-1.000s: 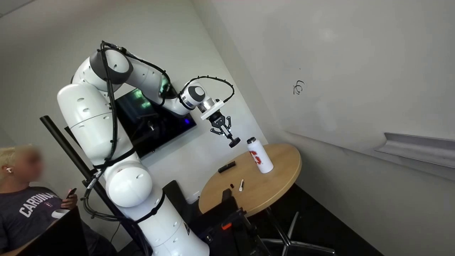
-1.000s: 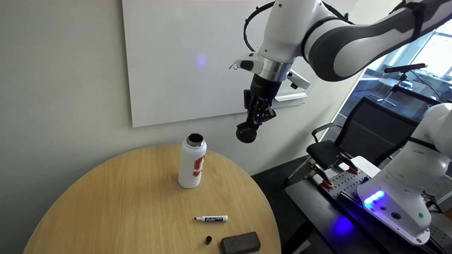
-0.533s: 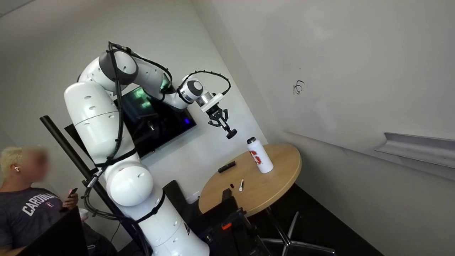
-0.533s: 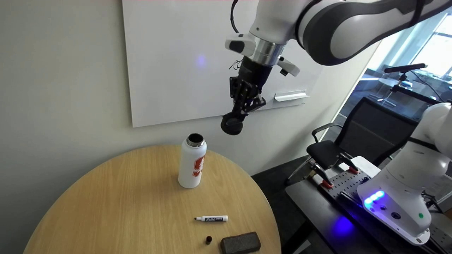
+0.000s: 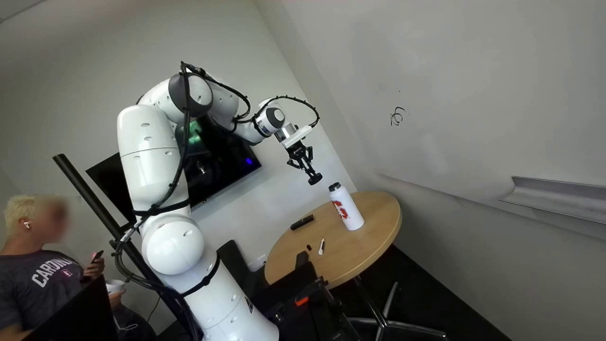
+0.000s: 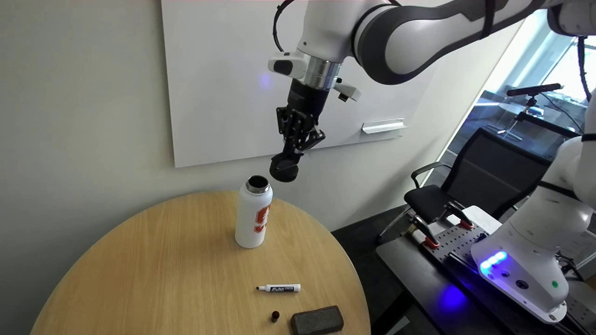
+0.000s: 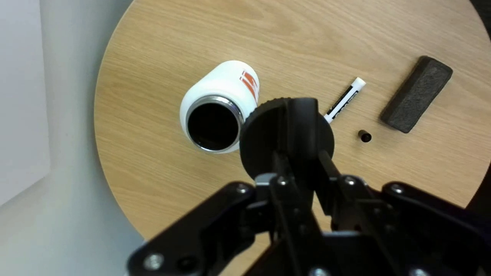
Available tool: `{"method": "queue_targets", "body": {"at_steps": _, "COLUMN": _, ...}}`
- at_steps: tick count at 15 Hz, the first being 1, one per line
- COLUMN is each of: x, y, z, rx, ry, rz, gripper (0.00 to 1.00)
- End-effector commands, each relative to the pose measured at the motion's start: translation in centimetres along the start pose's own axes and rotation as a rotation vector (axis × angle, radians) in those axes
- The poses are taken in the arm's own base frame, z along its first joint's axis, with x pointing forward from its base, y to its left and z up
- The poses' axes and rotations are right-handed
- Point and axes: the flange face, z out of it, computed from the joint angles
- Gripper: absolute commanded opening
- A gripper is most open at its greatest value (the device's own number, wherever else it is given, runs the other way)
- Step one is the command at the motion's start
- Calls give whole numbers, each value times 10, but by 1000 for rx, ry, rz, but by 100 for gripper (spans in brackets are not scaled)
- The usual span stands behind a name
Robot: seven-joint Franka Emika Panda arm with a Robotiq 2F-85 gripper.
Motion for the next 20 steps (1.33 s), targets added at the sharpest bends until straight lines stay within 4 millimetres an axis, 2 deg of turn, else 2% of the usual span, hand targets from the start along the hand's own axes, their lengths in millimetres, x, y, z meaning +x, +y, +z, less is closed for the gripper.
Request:
{"method": "queue_targets", "body": {"at_steps": 1, "x": 5, "y": 21, "z": 2, "rx": 25, "ry": 11, "rz": -51, "gripper": 5}}
{"method": "queue_targets", "body": {"at_steps": 20, "x": -1, "y": 70, "z": 53, "rx": 34, "ry": 14, "rz": -79, "gripper": 5}}
